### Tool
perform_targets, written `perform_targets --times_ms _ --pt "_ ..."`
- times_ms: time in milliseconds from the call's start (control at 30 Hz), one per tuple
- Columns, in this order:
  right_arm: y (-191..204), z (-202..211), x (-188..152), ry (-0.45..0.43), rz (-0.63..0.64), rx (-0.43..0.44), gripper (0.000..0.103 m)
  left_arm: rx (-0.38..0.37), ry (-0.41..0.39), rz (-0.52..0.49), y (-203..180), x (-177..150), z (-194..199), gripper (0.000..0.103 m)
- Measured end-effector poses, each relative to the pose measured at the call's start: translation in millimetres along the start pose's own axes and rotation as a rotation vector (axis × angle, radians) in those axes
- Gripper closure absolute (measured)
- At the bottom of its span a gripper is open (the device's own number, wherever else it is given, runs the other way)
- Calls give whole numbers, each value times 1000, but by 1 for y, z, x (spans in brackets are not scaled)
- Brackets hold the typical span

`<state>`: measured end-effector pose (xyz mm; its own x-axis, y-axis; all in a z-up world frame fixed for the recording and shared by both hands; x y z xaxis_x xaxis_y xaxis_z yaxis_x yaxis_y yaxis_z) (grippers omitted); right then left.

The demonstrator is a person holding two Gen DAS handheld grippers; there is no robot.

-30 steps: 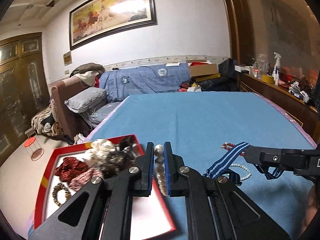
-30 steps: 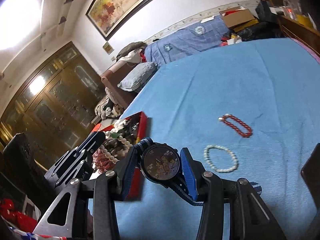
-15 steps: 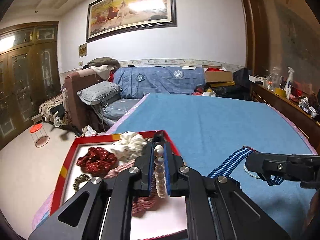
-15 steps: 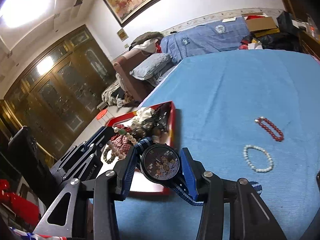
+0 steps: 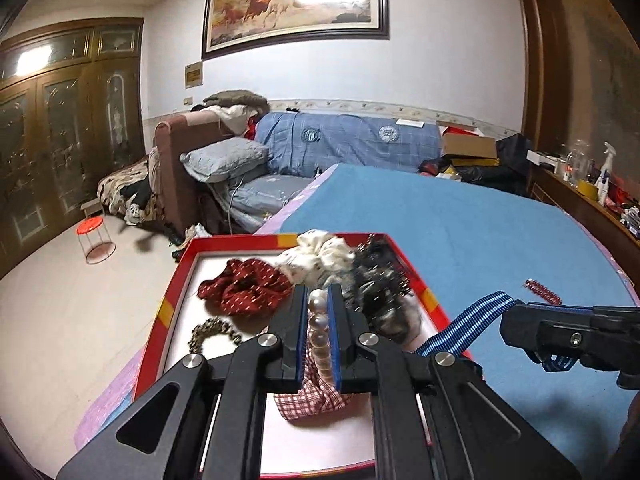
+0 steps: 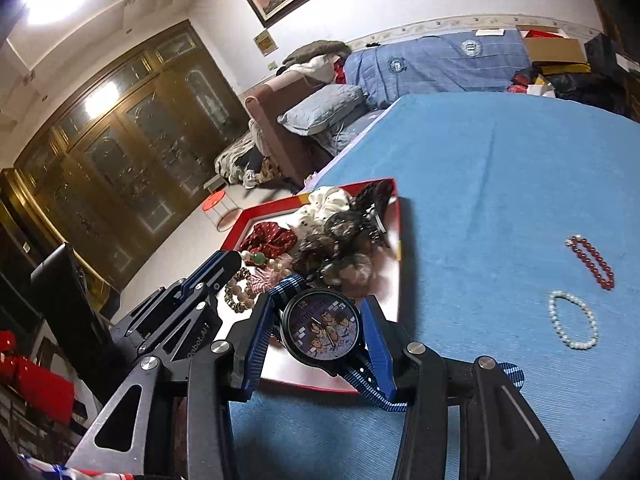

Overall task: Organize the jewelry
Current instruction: 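Carry the pearl bracelet and the watch over the tray with both tools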

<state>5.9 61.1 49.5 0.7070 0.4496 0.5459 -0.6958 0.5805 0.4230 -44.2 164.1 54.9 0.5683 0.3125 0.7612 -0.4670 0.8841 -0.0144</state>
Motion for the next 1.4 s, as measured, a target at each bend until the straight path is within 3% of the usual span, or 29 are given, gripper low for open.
perform_targets --times_ms 600,1400 --pt "11 -57 -10 94 39 -29 54 51 67 80 54 -23 -20 94" --pt "8 -98 -18 164 63 -89 54 32 172 111 59 -29 -46 94"
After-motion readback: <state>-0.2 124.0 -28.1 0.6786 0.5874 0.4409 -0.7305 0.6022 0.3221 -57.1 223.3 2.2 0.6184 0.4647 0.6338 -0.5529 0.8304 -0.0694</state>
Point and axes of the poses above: each gripper's, at about its wrist camera, not at the fingertips, and z roughly against the way its jaws point, y to its left, x to its top, the point moved 7 cm from there along -z, roughly the way its jaws point, and after that the axes turned 11 degrees about y, right-handed, at the moved point
